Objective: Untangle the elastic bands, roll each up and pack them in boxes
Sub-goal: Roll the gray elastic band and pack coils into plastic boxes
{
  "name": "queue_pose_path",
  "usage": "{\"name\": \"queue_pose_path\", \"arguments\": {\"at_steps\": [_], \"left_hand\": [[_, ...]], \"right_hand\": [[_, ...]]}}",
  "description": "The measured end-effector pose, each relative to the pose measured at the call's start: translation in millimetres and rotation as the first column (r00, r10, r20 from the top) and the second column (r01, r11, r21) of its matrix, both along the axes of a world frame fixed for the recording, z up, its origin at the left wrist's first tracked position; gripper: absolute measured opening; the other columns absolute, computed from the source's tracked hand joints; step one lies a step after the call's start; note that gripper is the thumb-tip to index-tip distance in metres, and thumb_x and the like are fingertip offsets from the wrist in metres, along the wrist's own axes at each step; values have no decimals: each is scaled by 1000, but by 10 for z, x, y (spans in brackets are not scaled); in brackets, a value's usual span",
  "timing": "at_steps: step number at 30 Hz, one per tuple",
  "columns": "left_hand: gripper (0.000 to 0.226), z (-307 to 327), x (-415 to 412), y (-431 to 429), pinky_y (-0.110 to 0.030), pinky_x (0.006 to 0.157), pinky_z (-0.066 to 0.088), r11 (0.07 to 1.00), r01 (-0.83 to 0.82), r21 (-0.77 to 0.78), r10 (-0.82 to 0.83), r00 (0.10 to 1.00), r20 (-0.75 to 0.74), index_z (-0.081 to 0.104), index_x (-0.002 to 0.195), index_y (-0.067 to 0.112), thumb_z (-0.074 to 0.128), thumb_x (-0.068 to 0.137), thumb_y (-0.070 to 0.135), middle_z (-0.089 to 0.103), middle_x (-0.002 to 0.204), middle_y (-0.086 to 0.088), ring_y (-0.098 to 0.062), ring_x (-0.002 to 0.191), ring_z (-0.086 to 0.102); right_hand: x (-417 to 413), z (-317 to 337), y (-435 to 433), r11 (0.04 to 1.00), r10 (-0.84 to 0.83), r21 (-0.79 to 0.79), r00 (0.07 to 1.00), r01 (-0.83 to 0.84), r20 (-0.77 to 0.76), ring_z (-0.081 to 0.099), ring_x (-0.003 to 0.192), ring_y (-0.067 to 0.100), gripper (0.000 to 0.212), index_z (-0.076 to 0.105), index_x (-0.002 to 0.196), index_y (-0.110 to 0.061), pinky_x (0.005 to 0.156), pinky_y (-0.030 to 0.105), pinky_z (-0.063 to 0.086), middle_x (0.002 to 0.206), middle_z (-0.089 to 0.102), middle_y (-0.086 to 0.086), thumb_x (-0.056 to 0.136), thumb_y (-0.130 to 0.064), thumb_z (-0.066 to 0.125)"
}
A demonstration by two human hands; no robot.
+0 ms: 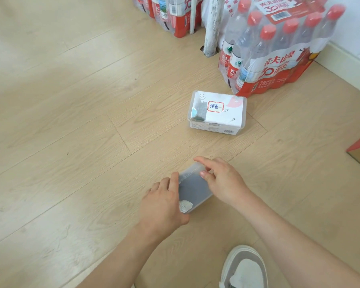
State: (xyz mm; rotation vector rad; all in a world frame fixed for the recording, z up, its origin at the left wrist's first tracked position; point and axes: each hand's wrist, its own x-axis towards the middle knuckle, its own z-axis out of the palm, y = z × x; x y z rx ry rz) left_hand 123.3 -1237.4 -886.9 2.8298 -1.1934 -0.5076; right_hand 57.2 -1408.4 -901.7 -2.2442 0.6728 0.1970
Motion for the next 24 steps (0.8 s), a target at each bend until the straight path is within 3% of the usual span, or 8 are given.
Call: {"name": "queue_pose_path", "arguments": {"at_steps": [4,8,12,14,16,18,21,24], "left_hand": [[88,-77,56,18,-27,75,43,974,185,-128,-176,981,83,36,129,25,74,51,43,56,104,10,-17,93,59],[85,-200,124,-96,-37,96,36,901,352,-254,-274,915,298,43,130,23,80,55,36,58,121,-2,-23,112,54],[72,-327,132,-102,-45,106,29,864,431,-261,-377,896,233,50,123,30,83,59,34,54,127,-3,-23,117,51],[45,-378,125,1,-41,102,38,878,317,-359,-279,948,155,57,117,31,69,75,40,53,128,-3,-24,117,47],[30,-367,158,63,-38,99,41,885,-93,-455,78,996,-51,61,116,33,59,86,39,47,133,-5,-26,119,42],[29,-350,179,51,-35,93,45,803,-440,-402,321,888,-330,59,119,36,59,90,30,51,131,-2,-19,112,53],[32,-299,144,-85,-28,76,46,850,-400,-343,285,897,-338,57,122,33,54,93,20,66,102,6,-12,88,61],[31,-271,95,-332,-26,72,41,851,-373,-370,247,906,-345,57,121,28,53,93,16,67,94,2,-17,91,62]], "right_hand": [[-190,55,-153,987,96,133,994,-88,-52,53,83,6,45,55,118,-42,85,30,47,100,51,-10,77,-41,75],[-372,30,-88,986,-154,-28,961,164,231,60,75,13,46,65,107,-32,72,29,51,95,55,-9,66,-30,86],[-621,-253,45,956,-140,-211,950,204,280,56,62,12,40,57,100,-31,59,25,48,95,53,-10,73,-14,82],[-761,-372,121,963,-162,-166,951,211,264,57,65,12,32,52,96,-32,56,31,52,96,52,-14,78,-18,75],[-793,-374,138,953,-201,-164,939,253,280,60,72,12,18,55,94,-29,58,32,52,95,55,-14,81,-36,65],[-736,-294,106,934,-205,-226,932,278,299,59,83,16,21,59,89,-24,65,28,49,98,56,-9,81,-44,61],[-605,-209,32,893,-44,-428,975,136,219,50,116,32,46,61,112,-25,84,41,51,128,52,11,72,-39,78],[-549,-173,-43,836,93,-542,995,-88,-18,48,126,37,70,56,122,-36,81,51,52,138,52,13,60,-50,85]]}}
